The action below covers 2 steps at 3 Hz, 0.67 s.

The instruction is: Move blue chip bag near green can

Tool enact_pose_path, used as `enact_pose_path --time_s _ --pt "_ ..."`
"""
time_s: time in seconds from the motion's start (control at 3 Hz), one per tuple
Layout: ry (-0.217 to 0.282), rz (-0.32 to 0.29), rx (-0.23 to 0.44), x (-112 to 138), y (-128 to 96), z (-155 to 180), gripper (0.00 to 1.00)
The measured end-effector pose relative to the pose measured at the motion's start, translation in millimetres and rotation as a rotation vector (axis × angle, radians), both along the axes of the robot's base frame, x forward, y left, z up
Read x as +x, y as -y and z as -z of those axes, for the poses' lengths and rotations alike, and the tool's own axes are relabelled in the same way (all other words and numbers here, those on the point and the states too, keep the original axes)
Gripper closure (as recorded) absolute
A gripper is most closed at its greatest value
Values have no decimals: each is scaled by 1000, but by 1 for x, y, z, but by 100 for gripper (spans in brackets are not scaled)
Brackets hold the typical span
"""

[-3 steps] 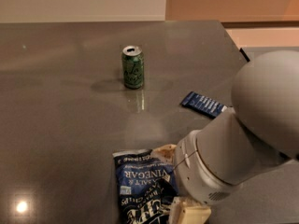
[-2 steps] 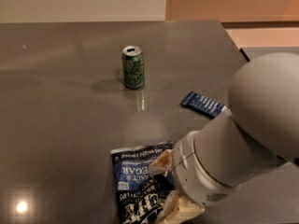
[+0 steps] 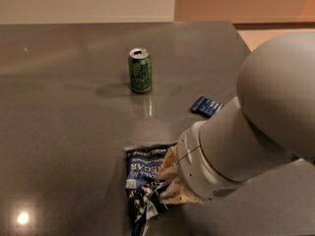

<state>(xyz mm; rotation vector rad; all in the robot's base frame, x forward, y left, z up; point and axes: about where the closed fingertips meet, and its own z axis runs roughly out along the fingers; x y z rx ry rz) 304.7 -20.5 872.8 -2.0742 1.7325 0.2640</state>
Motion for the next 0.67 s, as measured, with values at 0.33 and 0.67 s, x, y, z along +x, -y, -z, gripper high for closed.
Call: enact_pose_path --time_s 0.33,0.67 --pt "108 -2 -1 35 -5 -27 100" --pt "181 11 18 76 -10 -47 100"
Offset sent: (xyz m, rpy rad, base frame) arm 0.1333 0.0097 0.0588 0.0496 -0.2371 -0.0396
